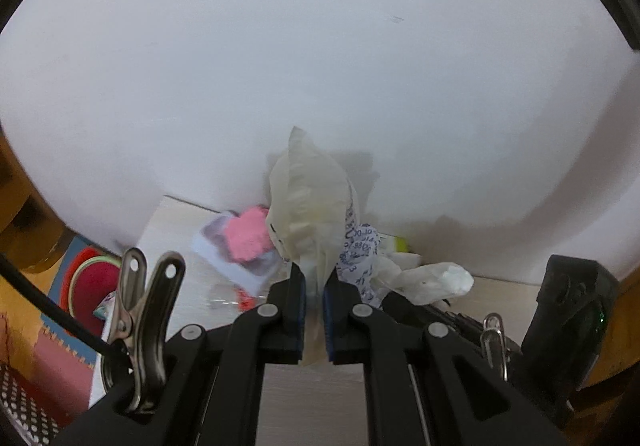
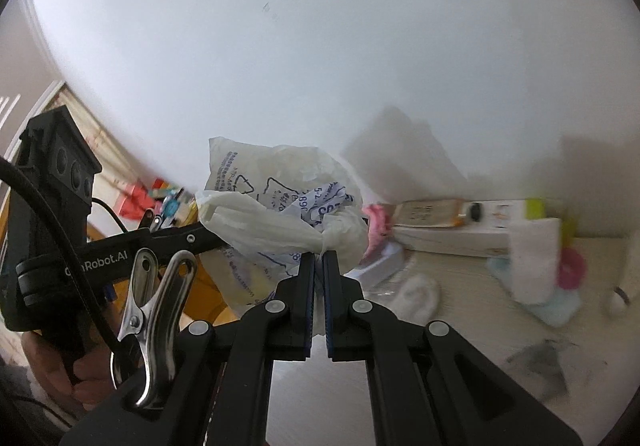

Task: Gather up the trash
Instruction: 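Lift the white bag with both grippers and carry it toward the red bucket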

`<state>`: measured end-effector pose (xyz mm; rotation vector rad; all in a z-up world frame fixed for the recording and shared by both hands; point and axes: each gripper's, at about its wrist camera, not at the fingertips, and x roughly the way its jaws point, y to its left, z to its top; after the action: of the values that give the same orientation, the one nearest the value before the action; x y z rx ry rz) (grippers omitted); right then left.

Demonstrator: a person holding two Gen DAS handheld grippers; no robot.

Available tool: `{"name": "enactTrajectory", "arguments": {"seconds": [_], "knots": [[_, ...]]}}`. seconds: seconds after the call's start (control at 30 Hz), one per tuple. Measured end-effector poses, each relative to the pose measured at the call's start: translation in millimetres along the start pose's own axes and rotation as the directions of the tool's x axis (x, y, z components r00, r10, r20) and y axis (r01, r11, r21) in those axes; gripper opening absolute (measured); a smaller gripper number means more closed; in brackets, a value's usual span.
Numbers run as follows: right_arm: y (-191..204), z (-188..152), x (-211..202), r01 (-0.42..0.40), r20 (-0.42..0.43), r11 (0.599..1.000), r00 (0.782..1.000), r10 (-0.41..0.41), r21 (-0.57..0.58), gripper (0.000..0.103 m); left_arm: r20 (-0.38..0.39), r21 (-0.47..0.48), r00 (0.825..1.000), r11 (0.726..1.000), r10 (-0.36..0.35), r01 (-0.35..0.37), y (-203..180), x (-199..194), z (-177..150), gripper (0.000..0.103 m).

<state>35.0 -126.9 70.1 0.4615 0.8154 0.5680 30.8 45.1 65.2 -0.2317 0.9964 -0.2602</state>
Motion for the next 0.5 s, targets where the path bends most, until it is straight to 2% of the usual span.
{"name": "enactTrajectory", "arguments": {"seconds": [0.13, 0.5], "knots": [[14, 5, 24, -0.027, -0.030, 0.999, 0.999, 0.026, -0.034, 0.005, 0.005, -0.020, 0.999, 0.999, 0.048, -0.048, 20, -4, 1, 0.007], [43, 12, 88, -0.078, -0.109, 0.994, 0.992, 0.070, -0.076, 0.005, 0.001, -0.052, 0.993, 0.992, 0.119, -0.119, 53, -11, 3, 0.007]]}}
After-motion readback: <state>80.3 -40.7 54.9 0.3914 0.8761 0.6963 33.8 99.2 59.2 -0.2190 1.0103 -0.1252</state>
